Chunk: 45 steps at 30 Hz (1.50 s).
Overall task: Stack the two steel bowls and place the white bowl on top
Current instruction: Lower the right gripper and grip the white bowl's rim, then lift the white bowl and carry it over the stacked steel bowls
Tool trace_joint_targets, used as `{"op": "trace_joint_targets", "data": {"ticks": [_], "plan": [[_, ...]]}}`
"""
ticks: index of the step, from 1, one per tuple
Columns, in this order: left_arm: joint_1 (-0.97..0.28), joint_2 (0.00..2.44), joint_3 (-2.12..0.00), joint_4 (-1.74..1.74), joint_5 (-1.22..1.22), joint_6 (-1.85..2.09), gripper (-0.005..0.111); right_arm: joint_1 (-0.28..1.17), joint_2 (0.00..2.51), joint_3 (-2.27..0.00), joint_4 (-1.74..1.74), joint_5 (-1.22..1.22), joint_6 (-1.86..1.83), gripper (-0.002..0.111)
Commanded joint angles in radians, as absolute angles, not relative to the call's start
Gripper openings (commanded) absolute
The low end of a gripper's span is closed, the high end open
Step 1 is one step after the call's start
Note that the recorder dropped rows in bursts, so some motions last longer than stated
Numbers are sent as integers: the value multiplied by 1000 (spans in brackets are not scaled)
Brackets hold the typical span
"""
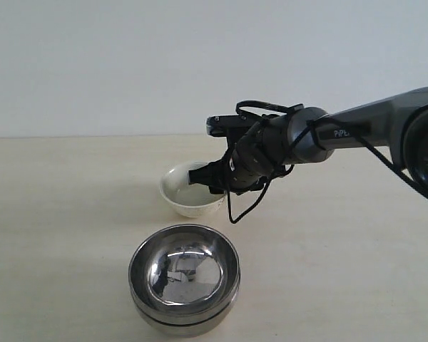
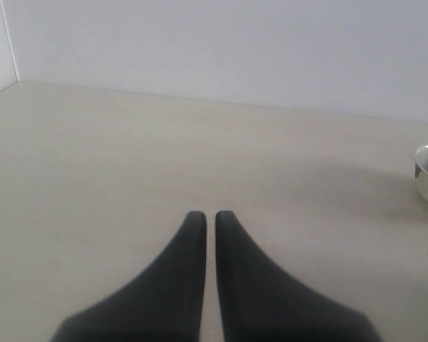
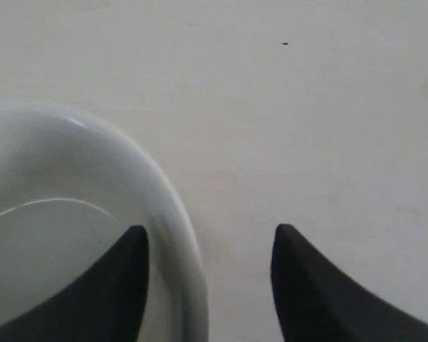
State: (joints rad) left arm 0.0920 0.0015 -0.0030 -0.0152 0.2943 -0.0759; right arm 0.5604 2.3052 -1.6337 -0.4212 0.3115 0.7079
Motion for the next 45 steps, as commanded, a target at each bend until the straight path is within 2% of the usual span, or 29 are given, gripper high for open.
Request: {"op": "trace_joint_targets", "data": {"ticks": [1,3,5,17,31,38,45], "plan": [[95,0,0,-14,293,-83,4,556,2302,-1642,-418,289,708,20],[95,0,0,-14,293,-83,4,556,2302,-1642,-416,289,708,1],[95,0,0,-14,293,-83,4,558,2302,-1642,-396,291,713,0],[95,0,0,-14,293,-83,4,558,2186,-1607,-212,320,628,0],[95,0,0,-14,293,-83,4,558,1841,-1221,-186,243,614,0],[95,0,0,-14,293,-83,4,615,1693,-1062,-166,209,587,0],[95,0,0,-14,293,-83,4,760,1676,-1024,-136,203,586,0]]}}
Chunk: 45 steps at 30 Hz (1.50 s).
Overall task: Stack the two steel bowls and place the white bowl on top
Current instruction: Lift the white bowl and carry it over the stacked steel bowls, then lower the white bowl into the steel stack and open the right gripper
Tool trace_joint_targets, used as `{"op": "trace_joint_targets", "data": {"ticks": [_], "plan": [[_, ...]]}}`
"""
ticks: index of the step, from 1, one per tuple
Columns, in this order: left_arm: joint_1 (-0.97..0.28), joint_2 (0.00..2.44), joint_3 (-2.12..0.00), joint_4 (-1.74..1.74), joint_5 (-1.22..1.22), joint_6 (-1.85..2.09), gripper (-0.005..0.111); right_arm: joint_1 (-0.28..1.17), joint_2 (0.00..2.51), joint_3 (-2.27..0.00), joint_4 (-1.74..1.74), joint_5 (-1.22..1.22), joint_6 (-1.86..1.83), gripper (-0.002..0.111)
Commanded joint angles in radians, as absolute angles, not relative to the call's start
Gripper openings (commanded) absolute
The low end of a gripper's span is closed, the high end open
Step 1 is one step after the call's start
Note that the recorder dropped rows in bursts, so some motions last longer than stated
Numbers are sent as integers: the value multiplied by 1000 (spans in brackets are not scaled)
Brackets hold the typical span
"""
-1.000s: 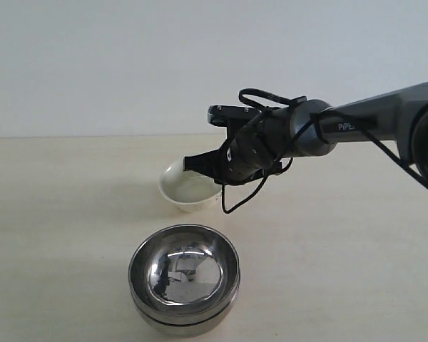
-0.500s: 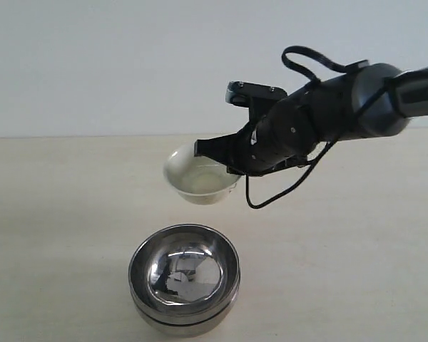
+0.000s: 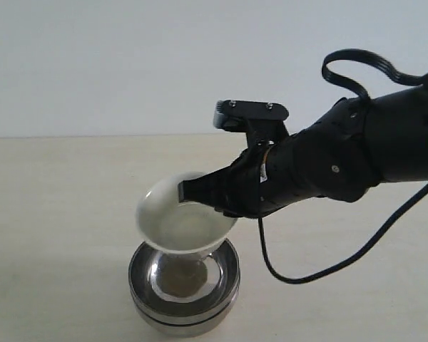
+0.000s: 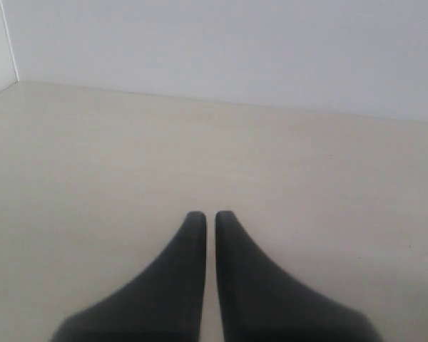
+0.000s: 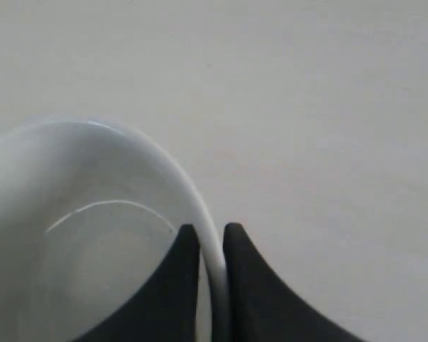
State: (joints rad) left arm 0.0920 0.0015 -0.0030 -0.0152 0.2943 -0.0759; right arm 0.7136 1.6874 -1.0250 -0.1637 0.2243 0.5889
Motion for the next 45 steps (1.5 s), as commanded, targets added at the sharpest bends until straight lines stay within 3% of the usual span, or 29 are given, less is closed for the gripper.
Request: {"op": "trace_joint_targets", "data": {"ticks": [1,6,19,22,25,27,34,41,43,45], "plan": [[95,0,0,-14,293,-83,4,771,1676,-1024,-136,209,586,0],[95,0,0,-14,293,-83,4,777,1676,-1016,-121,274,582,0],[95,0,0,-14,293,-83,4,777,1676,-917,-118,158,571,1],[95,0,0,-14,293,-83,4,777,1676,-917,-118,167,547,21],[95,0,0,-14,293,-83,4,777,1676,-917,-118,171,540,60],[95,0,0,-14,293,-83,4,777,1676,-922,-118,203,507,70],[95,0,0,-14,293,-83,4,777,1637,-946,-118,284,389,48],[95,0,0,-14,293,-83,4,777,1588,-946,-118,315,356,45],[95,0,0,-14,293,-83,4,777,1588,-946,-118,356,341,36],[95,0,0,-14,293,-83,4,777,1588,-943,-118,384,333,20]]}}
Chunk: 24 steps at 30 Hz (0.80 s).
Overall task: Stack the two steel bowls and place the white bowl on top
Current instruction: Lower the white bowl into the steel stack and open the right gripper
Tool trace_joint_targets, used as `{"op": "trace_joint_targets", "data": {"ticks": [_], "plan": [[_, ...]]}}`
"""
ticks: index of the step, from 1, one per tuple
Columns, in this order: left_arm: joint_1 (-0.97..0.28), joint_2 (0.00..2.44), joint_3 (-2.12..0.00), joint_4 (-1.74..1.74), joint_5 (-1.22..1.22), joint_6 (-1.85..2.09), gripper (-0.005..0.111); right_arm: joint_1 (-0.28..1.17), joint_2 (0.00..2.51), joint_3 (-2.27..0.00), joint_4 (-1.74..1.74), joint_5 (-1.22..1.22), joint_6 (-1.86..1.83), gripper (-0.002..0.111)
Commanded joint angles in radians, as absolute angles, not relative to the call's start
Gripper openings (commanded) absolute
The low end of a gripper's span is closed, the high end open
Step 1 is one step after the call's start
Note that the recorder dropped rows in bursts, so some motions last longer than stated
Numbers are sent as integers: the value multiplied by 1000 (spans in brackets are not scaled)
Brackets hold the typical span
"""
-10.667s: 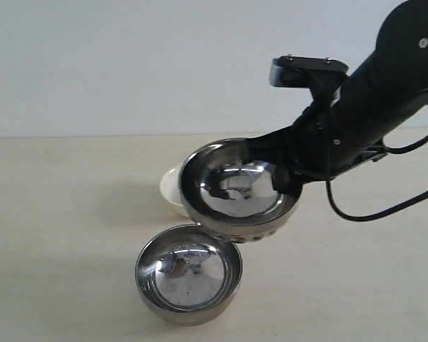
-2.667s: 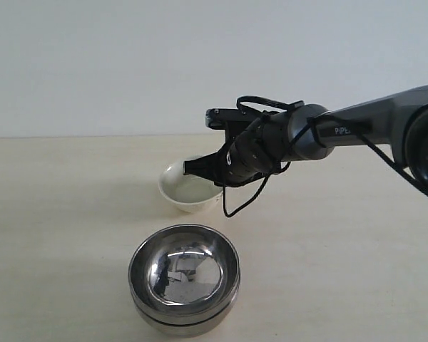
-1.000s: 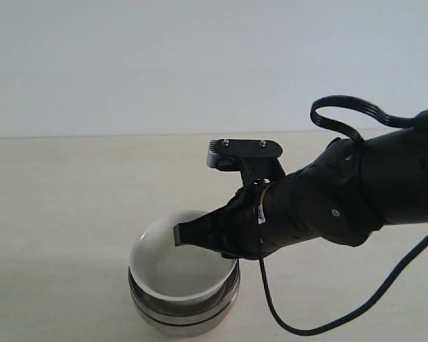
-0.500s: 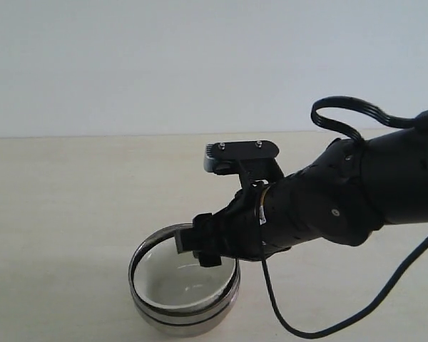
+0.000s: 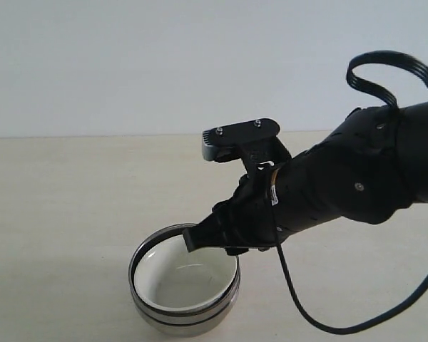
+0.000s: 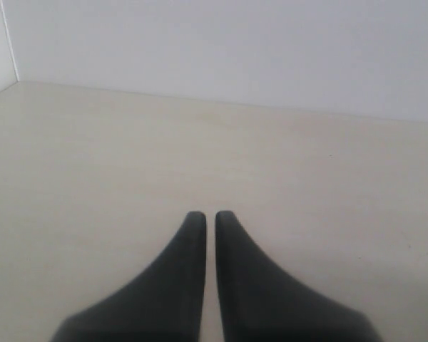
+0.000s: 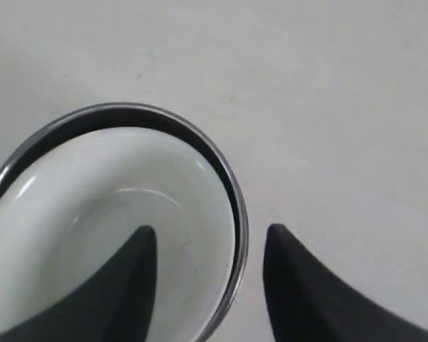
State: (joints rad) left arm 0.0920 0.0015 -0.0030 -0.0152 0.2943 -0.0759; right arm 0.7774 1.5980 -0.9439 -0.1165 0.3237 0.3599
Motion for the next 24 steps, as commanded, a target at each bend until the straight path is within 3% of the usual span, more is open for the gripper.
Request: {"op": "trace_joint_targets", "data": {"ticks": [1,3,24], "plan": [[95,0,0,-14,293,-83,4,777,1588,-938,-118,382,333,13],[95,0,0,-14,293,-83,4,777,1588,-928,-116,380,336,0],[95,0,0,-14,293,-83,4,777,1638,-930,52,265,199,0]]}}
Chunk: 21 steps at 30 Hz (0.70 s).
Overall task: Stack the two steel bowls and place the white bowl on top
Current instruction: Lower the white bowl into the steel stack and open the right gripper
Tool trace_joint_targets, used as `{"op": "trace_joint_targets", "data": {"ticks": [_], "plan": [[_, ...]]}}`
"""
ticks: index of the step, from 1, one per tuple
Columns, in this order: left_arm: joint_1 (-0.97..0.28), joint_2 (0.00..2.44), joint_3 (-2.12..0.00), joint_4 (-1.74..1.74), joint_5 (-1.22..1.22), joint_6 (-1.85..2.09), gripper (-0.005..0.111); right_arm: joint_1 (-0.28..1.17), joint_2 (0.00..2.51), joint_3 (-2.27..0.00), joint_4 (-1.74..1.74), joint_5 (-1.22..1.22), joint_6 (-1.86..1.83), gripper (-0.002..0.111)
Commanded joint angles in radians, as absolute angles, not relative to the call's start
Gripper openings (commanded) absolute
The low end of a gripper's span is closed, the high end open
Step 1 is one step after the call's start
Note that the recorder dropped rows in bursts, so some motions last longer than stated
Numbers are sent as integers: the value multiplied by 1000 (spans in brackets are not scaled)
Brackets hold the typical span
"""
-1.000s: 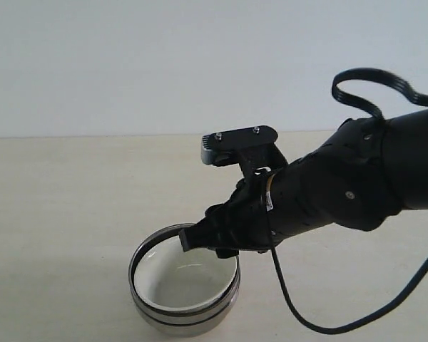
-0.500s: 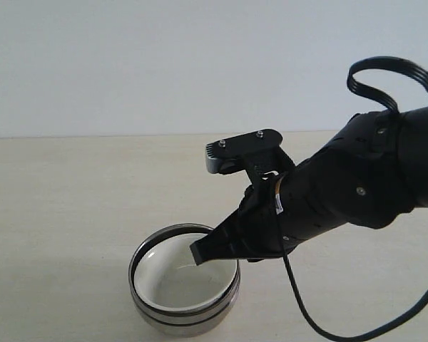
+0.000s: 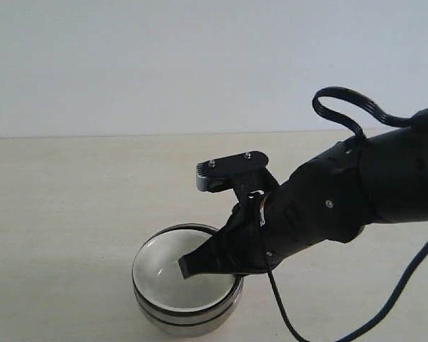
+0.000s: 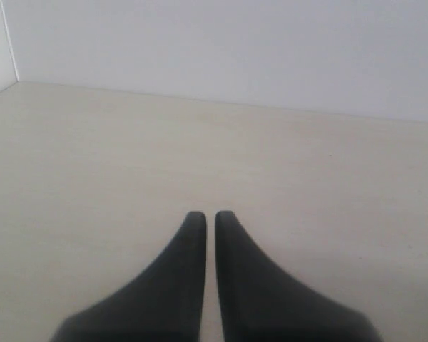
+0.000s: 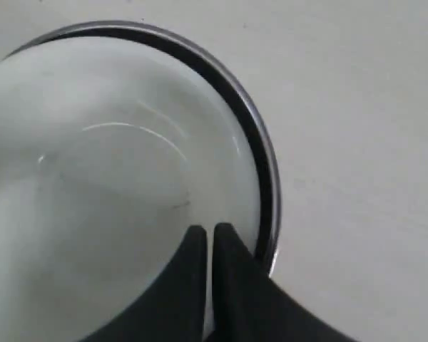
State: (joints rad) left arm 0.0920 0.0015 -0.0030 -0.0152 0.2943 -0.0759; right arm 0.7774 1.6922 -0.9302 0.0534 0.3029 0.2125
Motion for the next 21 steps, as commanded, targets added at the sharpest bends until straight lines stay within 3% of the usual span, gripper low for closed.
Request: {"op": "trace_joint_targets", "data": {"ticks": [1,5,7,9,10,11,14,21], "plan": [[95,0,0,-14,293,-83,4,777,1621,-930,48,260,196,0],[95,0,0,-14,293,-83,4,777,1583,-930,6,262,181,1],[95,0,0,-14,293,-83,4,777,1583,-930,0,262,181,11],[95,0,0,-14,293,-83,4,777,1583,-930,-6,260,181,28],[95,0,0,-14,293,-83,4,777,1583,-930,-14,260,181,43],[95,0,0,-14,293,-83,4,777,1583,-930,-14,256,181,47],[95,0,0,-14,293,-83,4,759,1583,-930,-17,251,192,47],[95,0,0,-14,293,-83,4,697,1597,-930,-10,316,207,29]]}}
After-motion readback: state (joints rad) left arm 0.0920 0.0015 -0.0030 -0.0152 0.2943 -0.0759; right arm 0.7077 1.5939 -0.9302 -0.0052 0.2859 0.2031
